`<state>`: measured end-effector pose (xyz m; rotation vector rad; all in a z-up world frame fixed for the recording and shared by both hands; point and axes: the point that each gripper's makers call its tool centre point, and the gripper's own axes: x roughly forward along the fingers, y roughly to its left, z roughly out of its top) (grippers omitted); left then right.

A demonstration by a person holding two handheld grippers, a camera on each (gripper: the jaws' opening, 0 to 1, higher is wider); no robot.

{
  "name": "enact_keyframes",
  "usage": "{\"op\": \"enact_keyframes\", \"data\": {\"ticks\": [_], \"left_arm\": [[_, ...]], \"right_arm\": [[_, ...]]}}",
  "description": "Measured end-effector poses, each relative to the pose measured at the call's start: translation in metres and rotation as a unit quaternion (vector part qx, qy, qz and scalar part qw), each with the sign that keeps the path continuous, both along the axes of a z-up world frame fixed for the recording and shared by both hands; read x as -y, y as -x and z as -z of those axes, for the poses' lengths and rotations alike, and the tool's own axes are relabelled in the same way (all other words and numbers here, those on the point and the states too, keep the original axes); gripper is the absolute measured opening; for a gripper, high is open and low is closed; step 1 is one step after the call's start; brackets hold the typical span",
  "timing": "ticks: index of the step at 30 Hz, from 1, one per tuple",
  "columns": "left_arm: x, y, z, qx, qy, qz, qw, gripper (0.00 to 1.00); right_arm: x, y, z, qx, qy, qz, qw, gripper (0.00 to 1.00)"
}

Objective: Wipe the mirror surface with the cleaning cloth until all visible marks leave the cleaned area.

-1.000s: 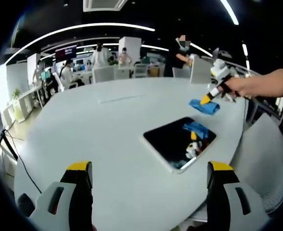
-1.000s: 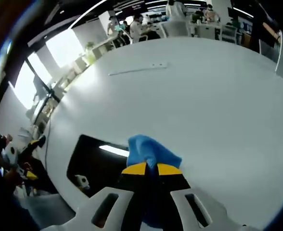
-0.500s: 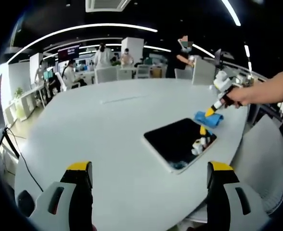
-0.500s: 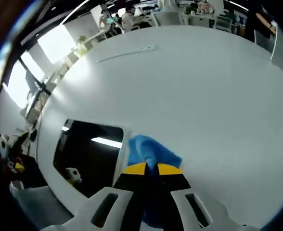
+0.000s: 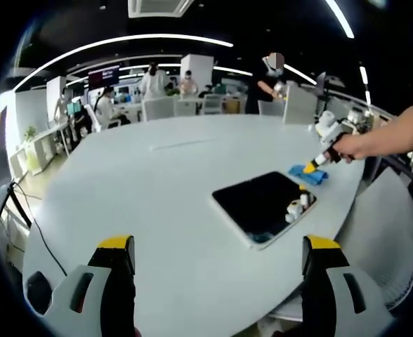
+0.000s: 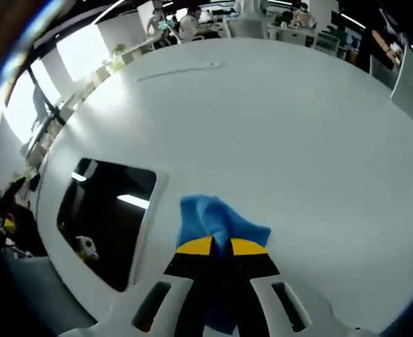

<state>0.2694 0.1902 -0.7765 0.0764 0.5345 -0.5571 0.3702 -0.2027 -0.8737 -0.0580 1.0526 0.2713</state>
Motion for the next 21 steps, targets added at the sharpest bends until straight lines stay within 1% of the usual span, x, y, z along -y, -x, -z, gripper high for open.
{"op": "enact_keyframes", "data": {"ticks": [1,4,5,6,7,8,9,10,15,16,17,18,19,21], "left_arm": [[0.0,0.0,0.0,0.0,0.0,0.0,1.0,1.0],[0.0,-0.001,0.0,0.001,0.001,0.0,1.0,1.0],[0.0,-0.001,0.0,0.001,0.001,0.0,1.0,1.0],[0.0,-0.001,0.0,0.0,0.001,0.001,1.0,1.0],[0.0,-0.001,0.0,0.0,0.001,0.001,1.0,1.0],[0.0,-0.001,0.001,0.0,0.001,0.001,1.0,1.0],[0.0,0.0,0.001,-0.001,0.001,0.002,1.0,1.0],[0.0,0.0,0.001,0.0,0.001,0.002,1.0,1.0],[0.0,-0.001,0.0,0.0,0.001,0.003,1.0,1.0],[-0.001,-0.002,-0.001,0.001,0.001,0.004,1.0,1.0],[-0.001,-0.002,-0.001,0.001,0.001,0.004,1.0,1.0],[-0.001,-0.003,-0.002,0.002,0.001,0.004,1.0,1.0],[-0.002,-0.004,-0.003,0.002,0.001,0.004,1.0,1.0],[-0.003,-0.007,-0.007,0.005,0.005,0.003,1.0,1.0]], "right_arm": [[0.0,0.0,0.0,0.001,0.001,-0.001,1.0,0.04],[0.003,-0.001,0.0,0.016,0.027,-0.035,0.9989,0.07],[0.001,0.0,0.001,0.018,0.033,-0.058,0.9976,0.07],[0.002,0.0,0.001,0.025,0.054,-0.086,0.9945,0.07],[0.003,0.001,0.001,0.033,0.078,-0.115,0.9898,0.06],[0.004,0.0,0.001,0.041,0.093,-0.134,0.9857,0.07],[0.001,0.002,0.002,0.04,0.083,-0.121,0.9884,0.07],[0.002,0.001,0.002,0.04,0.078,-0.115,0.9895,0.08],[-0.001,0.001,0.001,0.034,0.061,-0.099,0.9927,0.12],[-0.003,0.001,0.0,0.032,0.045,-0.088,0.9946,0.15],[-0.006,0.0,-0.004,0.032,0.025,-0.069,0.9968,0.19],[-0.007,-0.001,-0.007,0.036,0.018,-0.064,0.9971,0.2],[-0.007,-0.005,-0.013,0.049,0.015,-0.068,0.9964,0.21],[-0.007,-0.007,-0.021,0.059,0.021,-0.071,0.9955,0.23]]}}
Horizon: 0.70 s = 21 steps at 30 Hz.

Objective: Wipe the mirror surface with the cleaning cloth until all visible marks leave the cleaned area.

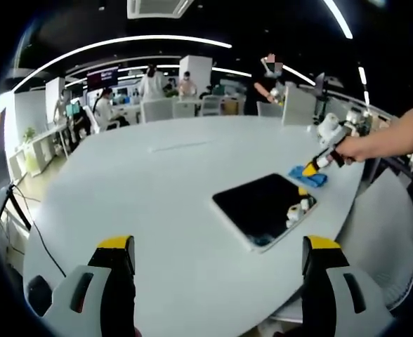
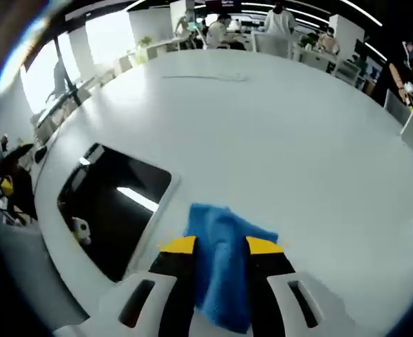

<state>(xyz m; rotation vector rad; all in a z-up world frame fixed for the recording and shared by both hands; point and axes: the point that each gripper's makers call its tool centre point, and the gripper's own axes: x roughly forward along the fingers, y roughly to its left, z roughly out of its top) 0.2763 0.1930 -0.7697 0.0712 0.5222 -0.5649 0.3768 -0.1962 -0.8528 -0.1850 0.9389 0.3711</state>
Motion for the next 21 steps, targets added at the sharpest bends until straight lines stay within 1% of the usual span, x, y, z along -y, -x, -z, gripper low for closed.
{"op": "enact_keyframes", "data": {"ticks": [1,2,3,4,5,6,7,8,9,10,11,12,14,15,16,17,18,19,21], "left_arm": [[0.0,-0.001,-0.001,0.0,0.001,0.0,1.0,1.0],[0.0,-0.002,-0.001,0.0,0.002,-0.001,1.0,1.0],[-0.002,-0.004,-0.002,0.006,0.0,-0.002,1.0,1.0],[-0.001,-0.007,-0.006,0.022,-0.004,0.002,0.9997,1.0],[0.0,-0.006,-0.006,0.02,0.001,0.004,0.9998,1.0],[0.004,-0.005,-0.007,0.011,0.013,0.007,0.9998,1.0],[0.006,-0.004,-0.005,0.005,0.014,0.01,0.9998,1.0],[0.007,-0.003,-0.002,-0.002,0.007,0.013,0.9999,1.0],[0.008,-0.003,-0.001,-0.004,0.007,0.013,0.9999,1.0],[0.009,-0.003,-0.001,-0.005,0.008,0.013,0.9999,1.0],[0.009,-0.003,-0.002,-0.005,0.012,0.012,0.9998,1.0],[0.011,-0.002,-0.003,-0.005,0.015,0.014,0.9998,1.0],[0.016,0.0,-0.005,-0.003,0.025,0.023,0.9994,1.0],[0.018,0.001,-0.007,0.004,0.023,0.027,0.9994,1.0],[0.018,0.001,-0.008,0.007,0.024,0.027,0.9993,1.0],[0.018,0.001,-0.009,0.009,0.028,0.025,0.9992,1.0],[0.019,0.001,-0.012,0.011,0.043,0.022,0.9988,1.0],[0.019,0.001,-0.012,0.013,0.044,0.023,0.9987,1.0],[0.019,0.001,-0.013,0.021,0.04,0.025,0.9987,1.0]], "right_arm": [[-0.001,-0.002,-0.006,0.008,-0.003,-0.006,0.9999,0.26],[-0.002,-0.003,-0.01,0.015,-0.008,-0.009,0.9998,0.32],[-0.004,-0.006,-0.018,0.03,-0.019,-0.013,0.9993,0.37],[-0.005,-0.008,-0.02,0.038,-0.024,-0.017,0.9989,0.42],[-0.01,-0.01,-0.029,0.055,-0.039,-0.029,0.9973,0.47],[-0.012,-0.009,-0.035,0.061,-0.048,-0.036,0.9963,0.5],[-0.017,-0.008,-0.043,0.076,-0.068,-0.054,0.9933,0.53],[-0.016,-0.009,-0.047,0.086,-0.074,-0.057,0.9919,0.58],[-0.009,-0.006,-0.05,0.087,-0.07,-0.051,0.9924,0.61],[-0.01,-0.005,-0.053,0.094,-0.08,-0.056,0.9907,0.66],[-0.014,-0.004,-0.059,0.109,-0.101,-0.068,0.9866,0.69],[-0.012,0.001,-0.062,0.111,-0.112,-0.065,0.9854,0.72],[-0.006,0.012,-0.063,0.116,-0.115,-0.067,0.9844,0.77],[-0.003,0.016,-0.061,0.115,-0.11,-0.067,0.9849,0.79],[0.004,0.021,-0.059,0.132,-0.098,-0.073,0.9837,0.8],[0.007,0.025,-0.057,0.132,-0.099,-0.07,0.9838,0.82],[0.009,0.03,-0.054,0.129,-0.102,-0.067,0.9841,0.84],[0.01,0.037,-0.05,0.122,-0.116,-0.062,0.9838,0.86],[0.011,0.048,-0.048,0.127,-0.118,-0.065,0.9827,0.89]]}}
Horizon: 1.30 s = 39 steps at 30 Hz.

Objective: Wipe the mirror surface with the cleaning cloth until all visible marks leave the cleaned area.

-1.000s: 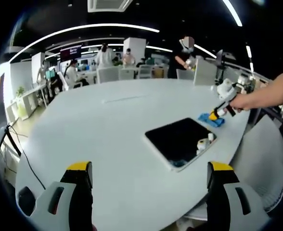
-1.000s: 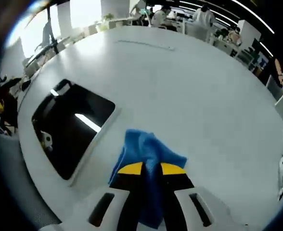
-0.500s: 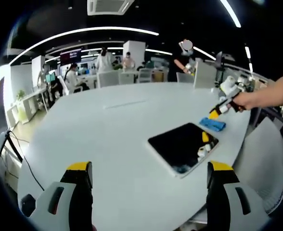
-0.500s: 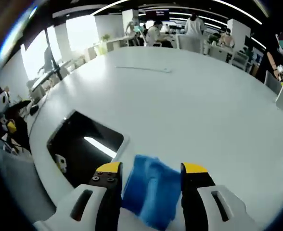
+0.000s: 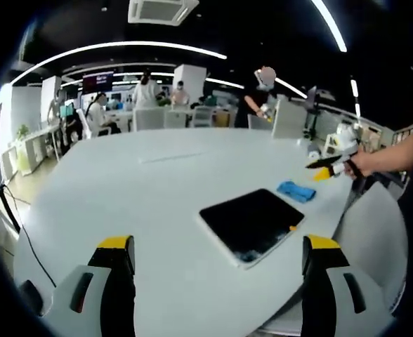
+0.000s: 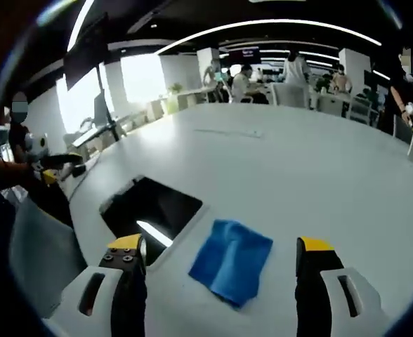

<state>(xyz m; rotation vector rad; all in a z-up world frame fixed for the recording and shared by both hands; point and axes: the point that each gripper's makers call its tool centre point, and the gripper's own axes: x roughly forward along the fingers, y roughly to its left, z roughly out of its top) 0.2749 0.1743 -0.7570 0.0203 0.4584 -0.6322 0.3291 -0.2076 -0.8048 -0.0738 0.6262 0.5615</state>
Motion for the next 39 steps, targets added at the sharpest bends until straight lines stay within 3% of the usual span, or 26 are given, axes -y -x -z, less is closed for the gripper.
{"op": "enact_keyframes", "data": {"ticks": [7,14,18,25,28,39], "left_arm": [[0.0,0.001,-0.002,0.017,0.0,0.004,0.9999,1.0],[-0.001,0.006,0.006,-0.006,0.0,-0.001,1.0,1.0],[-0.001,0.009,0.01,-0.005,-0.006,-0.002,1.0,1.0],[0.002,0.008,0.004,0.012,-0.002,-0.003,0.9999,1.0],[0.002,0.01,0.008,-0.001,-0.002,-0.004,1.0,1.0],[0.005,0.014,0.006,0.004,-0.008,-0.002,1.0,1.0]], "right_arm": [[0.004,0.024,-0.001,0.027,-0.001,-0.002,0.9996,1.0],[0.009,0.034,-0.001,0.021,-0.003,0.001,0.9998,1.0],[0.011,0.04,0.014,-0.004,0.009,0.002,0.9999,1.0],[0.009,0.04,0.013,-0.003,0.001,0.003,1.0,1.0],[0.009,0.04,0.014,-0.007,-0.002,0.005,1.0,1.0],[0.012,0.039,0.015,-0.008,-0.001,0.015,0.9999,1.0]]}}
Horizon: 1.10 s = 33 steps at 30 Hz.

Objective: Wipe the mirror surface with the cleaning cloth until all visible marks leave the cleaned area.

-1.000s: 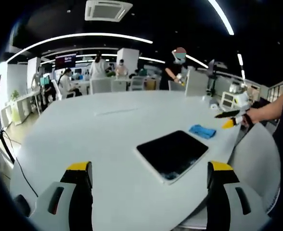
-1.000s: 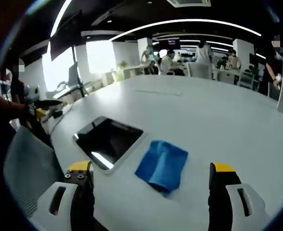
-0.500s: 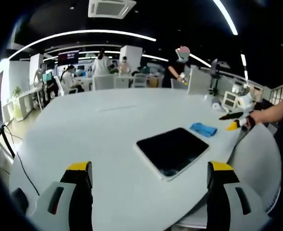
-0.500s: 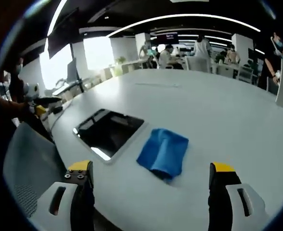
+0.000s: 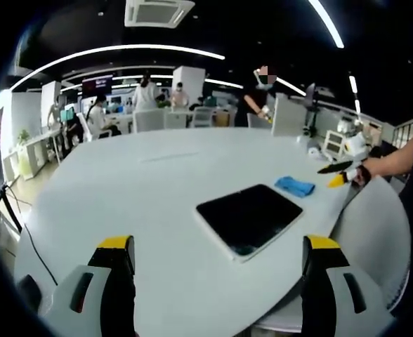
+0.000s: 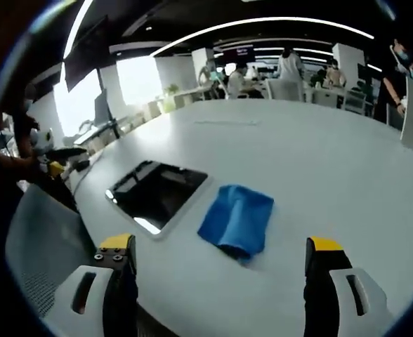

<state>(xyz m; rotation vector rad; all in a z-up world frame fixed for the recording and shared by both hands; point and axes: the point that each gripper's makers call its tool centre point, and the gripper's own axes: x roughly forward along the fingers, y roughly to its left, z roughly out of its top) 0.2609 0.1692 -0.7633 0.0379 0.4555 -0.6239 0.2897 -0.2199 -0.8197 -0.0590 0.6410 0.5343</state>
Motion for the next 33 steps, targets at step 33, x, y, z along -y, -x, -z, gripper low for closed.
{"op": "enact_keyframes", "data": {"ticks": [33], "left_arm": [[-0.008,-0.011,-0.004,0.003,-0.014,0.003,0.9999,1.0]], "right_arm": [[-0.002,-0.007,-0.012,0.023,-0.005,0.023,0.9995,1.0]]}}
